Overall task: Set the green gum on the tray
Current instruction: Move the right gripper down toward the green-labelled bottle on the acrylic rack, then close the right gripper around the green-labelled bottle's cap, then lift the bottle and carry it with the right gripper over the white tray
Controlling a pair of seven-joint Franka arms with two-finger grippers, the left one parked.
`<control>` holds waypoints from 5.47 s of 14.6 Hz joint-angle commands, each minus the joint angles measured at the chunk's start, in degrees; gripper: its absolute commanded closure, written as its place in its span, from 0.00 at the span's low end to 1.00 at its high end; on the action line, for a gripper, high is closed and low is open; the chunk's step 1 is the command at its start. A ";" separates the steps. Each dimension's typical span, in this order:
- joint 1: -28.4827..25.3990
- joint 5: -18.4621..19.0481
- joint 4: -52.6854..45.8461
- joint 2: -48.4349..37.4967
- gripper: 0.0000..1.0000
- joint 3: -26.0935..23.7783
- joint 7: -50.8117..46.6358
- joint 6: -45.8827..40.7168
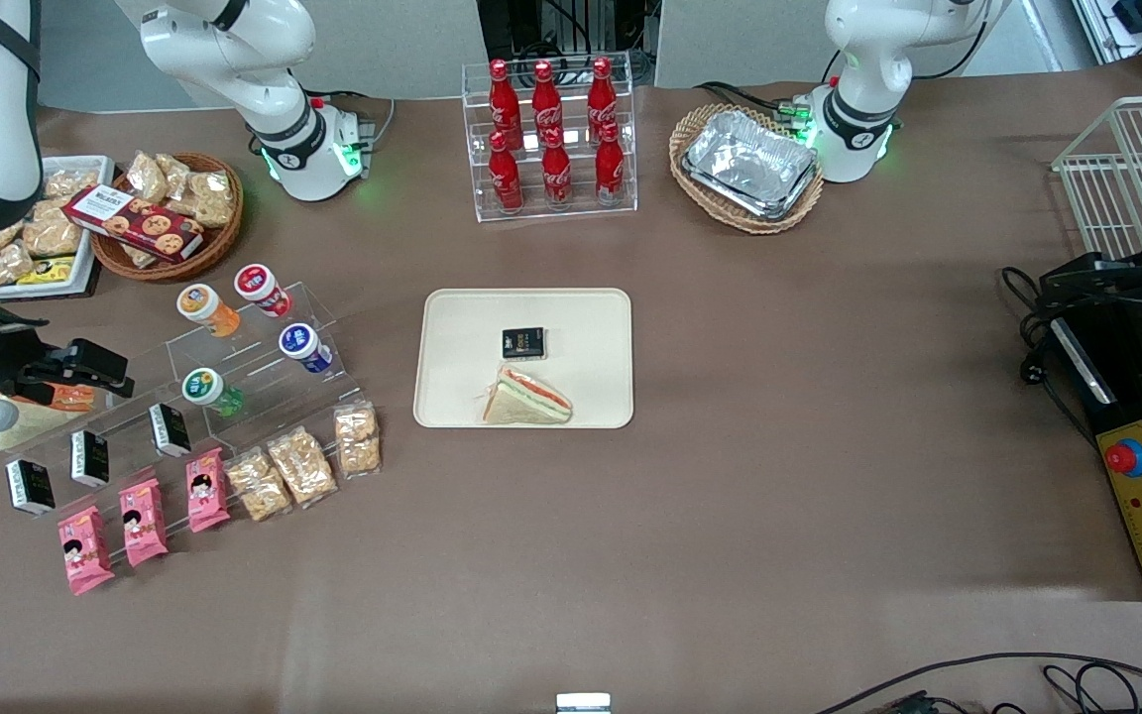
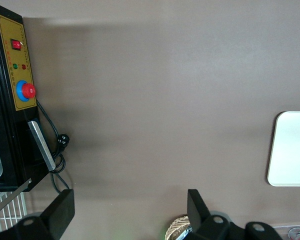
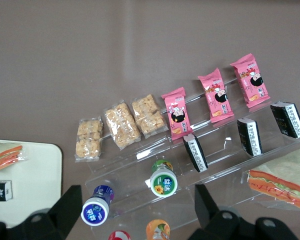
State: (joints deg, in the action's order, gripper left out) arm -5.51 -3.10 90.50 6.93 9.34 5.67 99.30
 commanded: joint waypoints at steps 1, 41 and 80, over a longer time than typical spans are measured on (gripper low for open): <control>0.32 0.73 -1.29 0.01 0.00 0.15 0.74 -1.65; 0.06 2.22 47.93 -7.11 0.06 2.53 9.36 45.89; -14.70 -4.28 28.64 -12.64 0.81 -15.75 -42.06 12.54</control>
State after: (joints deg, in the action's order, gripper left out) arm -17.84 -6.64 107.48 -2.10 -6.55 -34.87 101.42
